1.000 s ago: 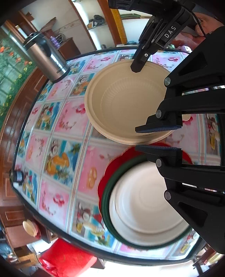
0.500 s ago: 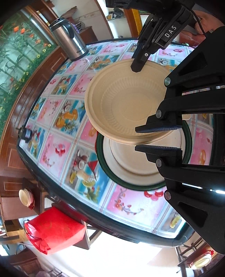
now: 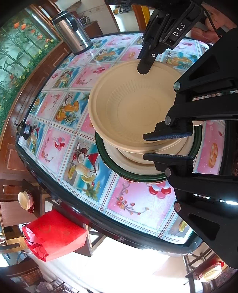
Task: Organize plates and bowls
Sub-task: 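Carry the beige bowl to the stack and lower it onto the white plate, then open the left tool to release the beige bowl onto the stack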
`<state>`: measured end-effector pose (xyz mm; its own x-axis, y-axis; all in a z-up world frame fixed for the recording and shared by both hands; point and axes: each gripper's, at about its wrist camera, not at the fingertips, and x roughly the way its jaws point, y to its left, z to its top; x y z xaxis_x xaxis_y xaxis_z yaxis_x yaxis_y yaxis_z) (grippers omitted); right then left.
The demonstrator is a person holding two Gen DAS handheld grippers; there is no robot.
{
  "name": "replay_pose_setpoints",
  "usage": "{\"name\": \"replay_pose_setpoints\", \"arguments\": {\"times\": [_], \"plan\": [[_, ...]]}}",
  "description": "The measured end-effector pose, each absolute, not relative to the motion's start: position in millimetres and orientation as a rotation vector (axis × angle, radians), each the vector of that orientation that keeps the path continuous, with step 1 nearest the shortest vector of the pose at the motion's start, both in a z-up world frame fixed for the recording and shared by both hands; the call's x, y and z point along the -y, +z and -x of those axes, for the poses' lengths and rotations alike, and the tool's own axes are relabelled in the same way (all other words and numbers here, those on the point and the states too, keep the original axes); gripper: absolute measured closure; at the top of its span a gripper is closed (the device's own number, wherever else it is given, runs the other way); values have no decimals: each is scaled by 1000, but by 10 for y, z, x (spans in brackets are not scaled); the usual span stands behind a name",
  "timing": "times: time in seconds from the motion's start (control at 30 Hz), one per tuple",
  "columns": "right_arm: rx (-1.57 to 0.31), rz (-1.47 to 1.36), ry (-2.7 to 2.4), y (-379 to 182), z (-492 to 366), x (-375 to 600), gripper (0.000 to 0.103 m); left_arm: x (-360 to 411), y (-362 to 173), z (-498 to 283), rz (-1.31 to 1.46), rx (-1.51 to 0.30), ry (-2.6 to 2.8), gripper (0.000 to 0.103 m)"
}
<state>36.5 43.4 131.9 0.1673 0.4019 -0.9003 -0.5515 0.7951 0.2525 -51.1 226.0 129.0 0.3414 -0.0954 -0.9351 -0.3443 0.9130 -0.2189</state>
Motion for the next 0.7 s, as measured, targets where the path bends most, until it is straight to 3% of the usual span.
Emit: {"name": "replay_pose_setpoints", "arguments": {"times": [0.7], "plan": [[-1262,170,683,1096,-312,-548,89,-2226,1088,529,334,-1215,219,89]]}}
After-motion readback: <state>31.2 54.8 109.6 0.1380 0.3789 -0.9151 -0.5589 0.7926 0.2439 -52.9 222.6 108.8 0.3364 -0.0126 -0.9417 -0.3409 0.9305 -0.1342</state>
